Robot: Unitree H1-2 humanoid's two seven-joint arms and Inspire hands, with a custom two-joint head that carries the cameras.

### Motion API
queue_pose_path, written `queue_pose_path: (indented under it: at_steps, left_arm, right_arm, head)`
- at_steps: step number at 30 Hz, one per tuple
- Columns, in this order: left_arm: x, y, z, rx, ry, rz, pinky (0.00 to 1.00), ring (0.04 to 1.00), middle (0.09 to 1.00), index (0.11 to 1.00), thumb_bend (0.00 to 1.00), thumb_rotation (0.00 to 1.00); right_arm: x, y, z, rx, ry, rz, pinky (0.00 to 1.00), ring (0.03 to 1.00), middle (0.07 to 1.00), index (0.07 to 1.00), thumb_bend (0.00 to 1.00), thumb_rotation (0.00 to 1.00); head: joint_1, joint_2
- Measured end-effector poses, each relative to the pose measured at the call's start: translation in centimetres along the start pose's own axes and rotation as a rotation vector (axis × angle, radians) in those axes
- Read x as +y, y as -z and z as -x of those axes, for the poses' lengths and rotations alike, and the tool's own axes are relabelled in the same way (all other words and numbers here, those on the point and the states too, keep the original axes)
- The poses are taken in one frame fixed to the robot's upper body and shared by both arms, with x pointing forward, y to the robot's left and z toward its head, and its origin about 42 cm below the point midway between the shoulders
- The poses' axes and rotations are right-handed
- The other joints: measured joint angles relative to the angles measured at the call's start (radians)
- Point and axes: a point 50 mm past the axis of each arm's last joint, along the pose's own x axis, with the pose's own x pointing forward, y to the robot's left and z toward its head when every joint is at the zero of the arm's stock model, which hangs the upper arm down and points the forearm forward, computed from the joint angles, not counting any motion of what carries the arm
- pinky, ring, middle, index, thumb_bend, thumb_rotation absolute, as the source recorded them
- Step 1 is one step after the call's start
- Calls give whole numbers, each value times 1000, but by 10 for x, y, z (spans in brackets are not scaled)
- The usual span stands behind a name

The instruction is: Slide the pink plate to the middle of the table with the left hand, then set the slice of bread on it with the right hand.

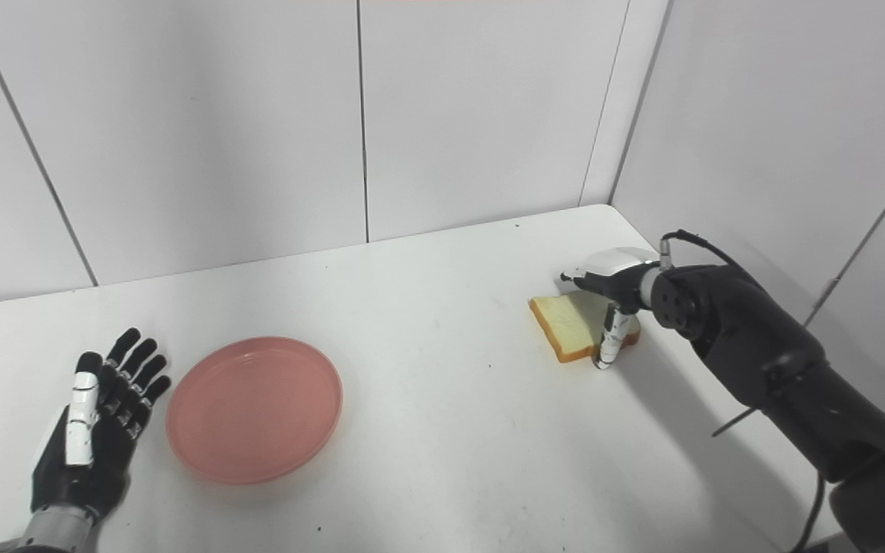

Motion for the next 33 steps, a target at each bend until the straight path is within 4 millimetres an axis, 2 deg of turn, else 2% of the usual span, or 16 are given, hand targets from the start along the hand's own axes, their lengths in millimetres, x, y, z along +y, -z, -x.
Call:
queue_pose_path:
  at_steps: [6, 8, 9, 10, 13, 16, 17, 18, 19, 20, 21, 22, 25, 33]
  left_arm:
    - [0, 0, 0, 0, 0, 0, 946, 949, 946, 920, 645, 927]
    - [0, 0, 0, 0, 0, 0, 946, 948, 946, 918, 644, 927]
    - [0, 0, 0, 0, 0, 0, 944, 947, 946, 917, 642, 927]
    - [0, 0, 0, 0, 0, 0, 944, 947, 946, 917, 642, 927]
    - [0, 0, 0, 0, 0, 0, 943, 948, 947, 919, 642, 924]
    - [-1, -1, 0, 5, 1, 1, 946, 951, 951, 923, 636, 925]
    - [-1, -1, 0, 5, 1, 1, 942, 949, 950, 920, 635, 923]
    - [-1, -1, 1, 5, 1, 1, 940, 947, 949, 920, 635, 922]
    - [-1, -1, 1, 6, 1, 1, 941, 947, 949, 921, 634, 923]
    - [-1, -2, 1, 7, 0, 2, 941, 947, 949, 921, 634, 923]
    - [-1, -2, 2, 7, -1, 2, 942, 949, 952, 924, 631, 928]
    - [-1, -1, 2, 7, -1, 2, 942, 949, 952, 926, 630, 929]
    - [-1, -1, 2, 7, -1, 2, 940, 948, 952, 925, 626, 927]
    - [-2, -1, 2, 7, 0, 3, 937, 948, 952, 921, 621, 923]
  right_arm:
    - [-1, -3, -3, 7, 6, 17, 987, 987, 982, 984, 995, 204]
    - [-1, -3, -4, 12, 25, 21, 912, 943, 951, 951, 976, 171]
    - [0, -4, -6, 10, 36, 18, 822, 904, 923, 917, 961, 139]
    - [0, -5, -7, 4, 52, 16, 814, 900, 920, 914, 960, 135]
    - [1, -6, -10, -13, 94, 7, 676, 804, 850, 833, 861, 111]
    - [2, -6, -12, -43, 126, -18, 606, 690, 740, 735, 750, 28]
    - [2, -6, -12, -56, 131, -22, 550, 616, 672, 594, 609, 88]
    - [3, -5, -12, -64, 137, -24, 493, 553, 581, 546, 553, 66]
    - [3, -5, -12, -72, 152, -27, 453, 513, 509, 534, 533, 27]
    - [5, -5, -11, -77, 165, -30, 447, 507, 499, 532, 530, 21]
    - [6, -5, -11, -82, 173, -32, 382, 453, 461, 526, 523, 8]
    - [6, -5, -11, -85, 189, -37, 359, 435, 449, 524, 520, 4]
    - [8, -5, -11, -97, 214, -36, 308, 388, 431, 522, 518, 0]
    - [6, -7, -10, -105, 229, -32, 284, 366, 419, 526, 516, 0]
  head:
    - [3, 2]
    - [3, 2]
    - [3, 5]
    - [3, 5]
    - [3, 5]
    - [3, 5]
    - [3, 5]
    - [3, 5]
    - [3, 8]
    - [3, 8]
    - [3, 8]
    - [3, 8]
    - [3, 8]
    - [11, 9]
